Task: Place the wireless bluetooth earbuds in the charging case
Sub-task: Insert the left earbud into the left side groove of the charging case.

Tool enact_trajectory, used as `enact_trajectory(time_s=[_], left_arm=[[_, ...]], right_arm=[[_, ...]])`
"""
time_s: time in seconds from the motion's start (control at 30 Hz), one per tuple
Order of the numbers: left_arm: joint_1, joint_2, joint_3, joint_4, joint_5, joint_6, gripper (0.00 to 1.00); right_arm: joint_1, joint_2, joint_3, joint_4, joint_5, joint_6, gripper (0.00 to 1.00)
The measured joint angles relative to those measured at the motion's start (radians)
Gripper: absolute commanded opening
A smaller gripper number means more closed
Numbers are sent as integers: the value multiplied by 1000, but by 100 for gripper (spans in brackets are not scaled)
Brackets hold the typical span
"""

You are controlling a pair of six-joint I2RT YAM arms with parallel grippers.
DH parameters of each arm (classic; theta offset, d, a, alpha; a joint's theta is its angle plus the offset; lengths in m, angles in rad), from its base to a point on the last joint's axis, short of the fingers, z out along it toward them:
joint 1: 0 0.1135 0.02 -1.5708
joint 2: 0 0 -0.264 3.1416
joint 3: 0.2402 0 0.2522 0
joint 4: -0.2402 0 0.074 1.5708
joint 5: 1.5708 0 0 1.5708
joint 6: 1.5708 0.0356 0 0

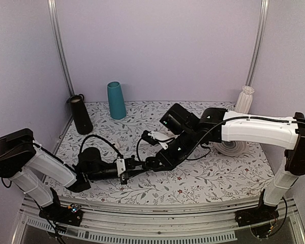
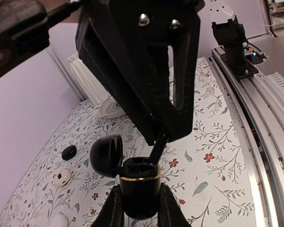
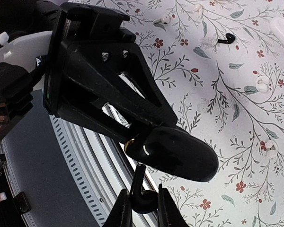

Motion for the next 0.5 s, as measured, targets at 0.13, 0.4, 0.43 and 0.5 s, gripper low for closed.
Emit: enact_trajectory(time_s=[0.13, 0.4, 0.43, 0.5], left_arm=[[-6, 0, 9, -9, 0, 5, 0], [-20, 0, 15, -24, 0, 23, 0], [-20, 0, 16, -26, 0, 23, 0], [-21, 0, 16, -28, 0, 25, 0]], right_arm=[[0, 8, 11, -2, -5, -3, 7], [-6, 12, 15, -3, -6, -3, 7], [-6, 12, 15, -4, -6, -3, 7], [-6, 13, 15, -6, -8, -3, 7]])
